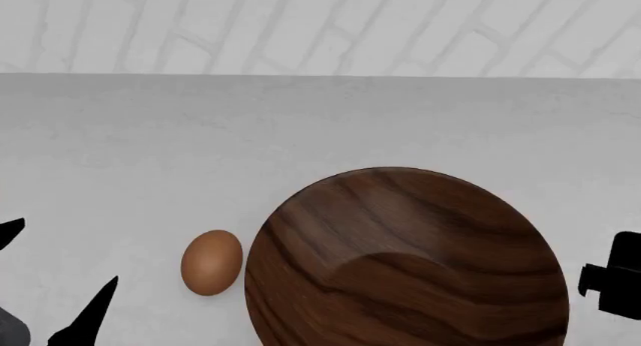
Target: Place the eggs and milk next to the bowl.
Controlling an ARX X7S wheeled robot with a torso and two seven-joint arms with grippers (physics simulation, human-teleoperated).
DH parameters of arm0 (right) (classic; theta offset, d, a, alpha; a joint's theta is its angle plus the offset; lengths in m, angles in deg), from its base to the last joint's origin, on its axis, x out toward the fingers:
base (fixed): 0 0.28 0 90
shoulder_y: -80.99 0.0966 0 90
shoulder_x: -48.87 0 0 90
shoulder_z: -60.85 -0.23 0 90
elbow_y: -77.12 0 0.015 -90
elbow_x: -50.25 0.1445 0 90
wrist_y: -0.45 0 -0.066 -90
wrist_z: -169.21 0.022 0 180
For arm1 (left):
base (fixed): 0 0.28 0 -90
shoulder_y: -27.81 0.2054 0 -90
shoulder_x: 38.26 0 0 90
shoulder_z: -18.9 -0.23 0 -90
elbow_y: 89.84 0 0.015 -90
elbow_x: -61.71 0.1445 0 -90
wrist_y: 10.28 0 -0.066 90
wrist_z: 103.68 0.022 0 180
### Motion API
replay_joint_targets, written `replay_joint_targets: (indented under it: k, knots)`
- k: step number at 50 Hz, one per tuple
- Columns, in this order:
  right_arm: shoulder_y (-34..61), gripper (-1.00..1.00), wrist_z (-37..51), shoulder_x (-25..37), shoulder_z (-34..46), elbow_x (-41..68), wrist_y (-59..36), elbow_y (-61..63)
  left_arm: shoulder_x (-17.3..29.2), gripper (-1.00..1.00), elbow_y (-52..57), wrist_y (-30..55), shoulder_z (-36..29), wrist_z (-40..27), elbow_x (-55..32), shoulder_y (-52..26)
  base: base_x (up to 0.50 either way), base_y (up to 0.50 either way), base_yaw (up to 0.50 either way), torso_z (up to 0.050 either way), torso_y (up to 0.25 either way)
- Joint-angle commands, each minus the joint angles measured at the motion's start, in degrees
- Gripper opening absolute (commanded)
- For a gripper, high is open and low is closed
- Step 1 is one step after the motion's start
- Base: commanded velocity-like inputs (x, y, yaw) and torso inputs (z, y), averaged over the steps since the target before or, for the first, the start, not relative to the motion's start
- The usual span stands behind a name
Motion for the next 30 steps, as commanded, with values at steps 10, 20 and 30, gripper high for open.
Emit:
replay_joint_targets:
  k: [10, 20, 30]
  knots:
    - [15.2, -1.00, -3.5, -6.5, 6.2, -2.9, -6.1, -10.5, 1.2, 1.00, 1.8, -0.9, 1.2, -1.3, -0.6, 2.9, 0.00, 0.00, 0.00, 0.000, 0.000]
    - [20.8, -1.00, -4.8, -9.1, 8.9, -4.7, -8.3, -15.1, 1.5, 1.00, 2.1, -1.4, 1.2, -1.6, -0.3, 4.0, 0.00, 0.00, 0.00, 0.000, 0.000]
    - [24.8, -1.00, -5.8, -12.5, 11.2, -5.8, -9.5, -18.1, 1.9, 1.00, 2.6, -2.0, 1.5, -2.1, 0.1, 5.3, 0.00, 0.00, 0.00, 0.000, 0.000]
